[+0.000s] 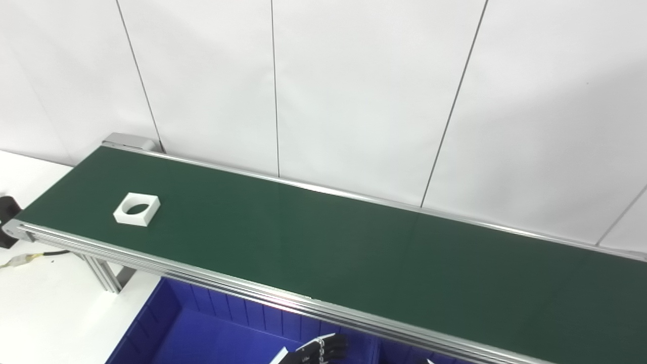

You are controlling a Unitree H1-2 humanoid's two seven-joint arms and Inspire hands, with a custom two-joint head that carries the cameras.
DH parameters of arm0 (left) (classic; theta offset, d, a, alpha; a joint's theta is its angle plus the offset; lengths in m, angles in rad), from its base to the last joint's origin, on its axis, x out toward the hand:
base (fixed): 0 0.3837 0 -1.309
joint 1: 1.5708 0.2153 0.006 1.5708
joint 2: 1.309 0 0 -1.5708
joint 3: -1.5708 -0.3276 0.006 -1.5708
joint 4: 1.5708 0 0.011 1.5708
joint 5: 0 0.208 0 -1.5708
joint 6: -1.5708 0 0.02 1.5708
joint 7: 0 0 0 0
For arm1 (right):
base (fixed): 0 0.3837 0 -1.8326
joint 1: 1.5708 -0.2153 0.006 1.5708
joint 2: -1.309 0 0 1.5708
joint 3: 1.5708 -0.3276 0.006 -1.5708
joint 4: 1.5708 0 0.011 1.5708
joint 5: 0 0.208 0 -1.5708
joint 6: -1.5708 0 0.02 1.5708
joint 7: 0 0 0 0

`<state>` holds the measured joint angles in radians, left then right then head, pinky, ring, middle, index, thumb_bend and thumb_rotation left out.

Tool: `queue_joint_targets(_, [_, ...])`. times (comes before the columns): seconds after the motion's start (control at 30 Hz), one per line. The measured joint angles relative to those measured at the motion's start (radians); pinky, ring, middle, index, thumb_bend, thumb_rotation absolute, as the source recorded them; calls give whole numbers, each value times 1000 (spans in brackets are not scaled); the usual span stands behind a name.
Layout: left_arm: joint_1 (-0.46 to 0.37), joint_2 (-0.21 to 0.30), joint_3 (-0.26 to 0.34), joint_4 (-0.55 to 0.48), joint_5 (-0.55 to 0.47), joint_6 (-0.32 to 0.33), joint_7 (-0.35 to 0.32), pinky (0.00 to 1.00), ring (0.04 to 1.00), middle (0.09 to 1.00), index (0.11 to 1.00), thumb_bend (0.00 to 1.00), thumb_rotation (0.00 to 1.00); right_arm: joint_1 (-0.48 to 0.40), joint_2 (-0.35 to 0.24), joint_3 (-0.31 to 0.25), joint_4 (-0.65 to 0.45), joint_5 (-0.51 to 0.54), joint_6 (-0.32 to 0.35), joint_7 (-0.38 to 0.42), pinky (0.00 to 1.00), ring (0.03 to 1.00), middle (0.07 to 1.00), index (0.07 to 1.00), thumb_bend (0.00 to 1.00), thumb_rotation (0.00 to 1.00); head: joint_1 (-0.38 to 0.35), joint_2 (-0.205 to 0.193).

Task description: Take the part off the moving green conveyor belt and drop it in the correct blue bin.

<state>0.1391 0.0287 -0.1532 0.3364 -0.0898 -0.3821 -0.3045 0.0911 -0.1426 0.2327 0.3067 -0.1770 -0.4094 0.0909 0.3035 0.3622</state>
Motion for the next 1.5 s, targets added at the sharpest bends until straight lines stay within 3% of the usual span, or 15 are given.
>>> queue_joint_targets(0.9, [-20, -11, 7, 38, -1, -36, 1, 785, 826, 827, 815, 1000, 213, -12, -11, 14, 32, 15, -1, -21, 693, 785, 833, 888, 628, 485, 23, -17])
queue_joint_targets(1.5, [-3, -2, 7, -57, 8, -22, 20, 772, 820, 829, 814, 1000, 223, -10, -11, 19, 29, 26, -1, -26, 687, 783, 829, 886, 635, 511, 45, -8])
